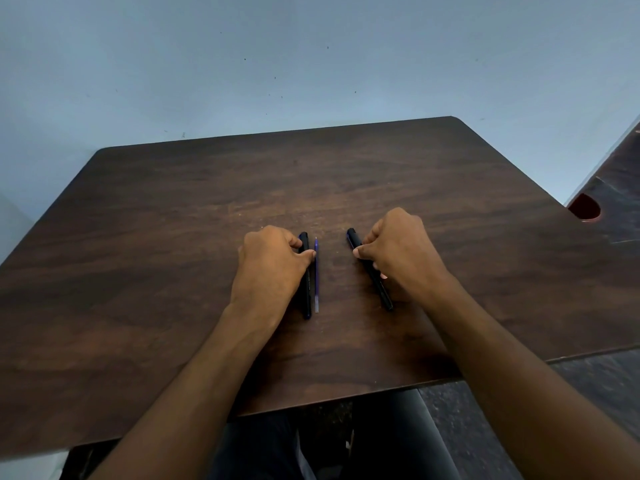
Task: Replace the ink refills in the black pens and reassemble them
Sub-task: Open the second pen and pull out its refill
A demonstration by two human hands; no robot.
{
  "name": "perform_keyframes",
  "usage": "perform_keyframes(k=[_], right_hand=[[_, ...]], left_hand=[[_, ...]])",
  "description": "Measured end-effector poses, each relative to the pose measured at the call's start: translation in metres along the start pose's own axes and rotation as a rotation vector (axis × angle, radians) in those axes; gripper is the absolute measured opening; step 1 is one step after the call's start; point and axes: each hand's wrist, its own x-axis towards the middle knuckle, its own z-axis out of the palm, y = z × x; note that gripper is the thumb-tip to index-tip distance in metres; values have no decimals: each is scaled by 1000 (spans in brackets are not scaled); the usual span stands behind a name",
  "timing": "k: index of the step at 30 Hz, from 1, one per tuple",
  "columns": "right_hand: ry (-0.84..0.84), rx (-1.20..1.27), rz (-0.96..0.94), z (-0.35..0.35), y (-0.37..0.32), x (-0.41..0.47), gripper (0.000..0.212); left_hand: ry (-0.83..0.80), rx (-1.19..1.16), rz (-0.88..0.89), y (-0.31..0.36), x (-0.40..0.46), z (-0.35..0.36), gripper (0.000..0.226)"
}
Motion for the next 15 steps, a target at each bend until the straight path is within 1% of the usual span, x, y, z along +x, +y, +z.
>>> perform_keyframes(k=[7, 11, 15], right_hand=[[-8, -20, 1, 1, -1, 4, 37], [-10, -22, 23, 2, -2, 6, 38], [21, 24, 38, 3, 0, 7, 35]], left_hand=[[-16, 22, 1, -2, 1, 2, 39], [3, 55, -7, -4, 0, 1, 32], [-13, 85, -19, -3, -1, -1, 34]])
